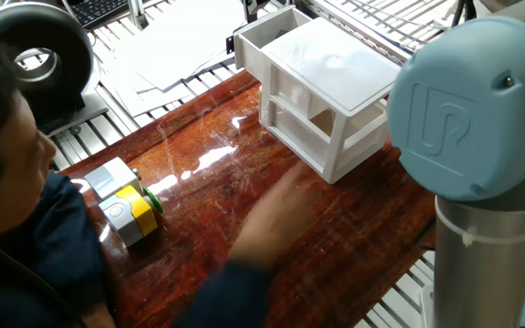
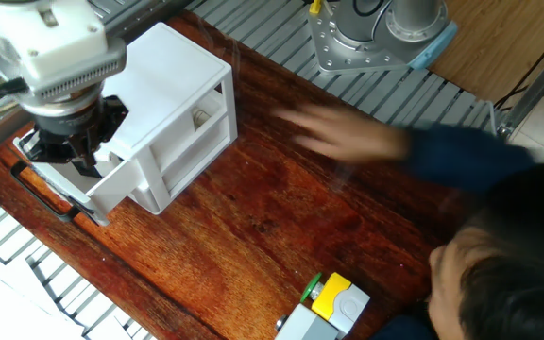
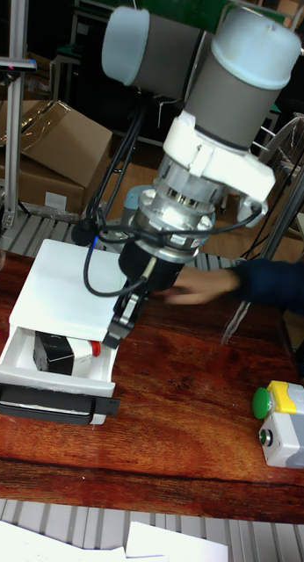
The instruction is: Take something out of a drawer
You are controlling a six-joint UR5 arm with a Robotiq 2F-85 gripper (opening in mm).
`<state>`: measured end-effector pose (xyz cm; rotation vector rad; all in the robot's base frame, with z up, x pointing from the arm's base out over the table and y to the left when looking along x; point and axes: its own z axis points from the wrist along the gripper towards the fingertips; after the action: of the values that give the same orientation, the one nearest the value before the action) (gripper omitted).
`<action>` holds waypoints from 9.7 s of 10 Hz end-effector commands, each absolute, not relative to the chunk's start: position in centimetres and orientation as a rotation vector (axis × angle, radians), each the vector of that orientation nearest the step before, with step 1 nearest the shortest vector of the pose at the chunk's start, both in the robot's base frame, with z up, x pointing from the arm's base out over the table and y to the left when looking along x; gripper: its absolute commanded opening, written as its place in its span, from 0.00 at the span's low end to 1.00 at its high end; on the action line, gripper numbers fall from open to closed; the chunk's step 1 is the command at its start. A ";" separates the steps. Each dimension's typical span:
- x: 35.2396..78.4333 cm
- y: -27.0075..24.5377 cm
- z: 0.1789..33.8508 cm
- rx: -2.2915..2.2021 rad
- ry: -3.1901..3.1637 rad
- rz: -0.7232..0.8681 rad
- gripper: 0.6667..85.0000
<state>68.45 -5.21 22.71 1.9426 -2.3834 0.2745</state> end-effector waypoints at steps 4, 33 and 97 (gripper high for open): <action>66.7 -1.6 25.6 1.841 -2.450 0.256 0.00; 62.6 -0.9 22.9 1.992 -2.294 0.171 0.00; 64.1 -6.4 20.7 0.965 -3.010 0.166 0.88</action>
<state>65.39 -5.40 21.34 0.9565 -3.0137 0.1676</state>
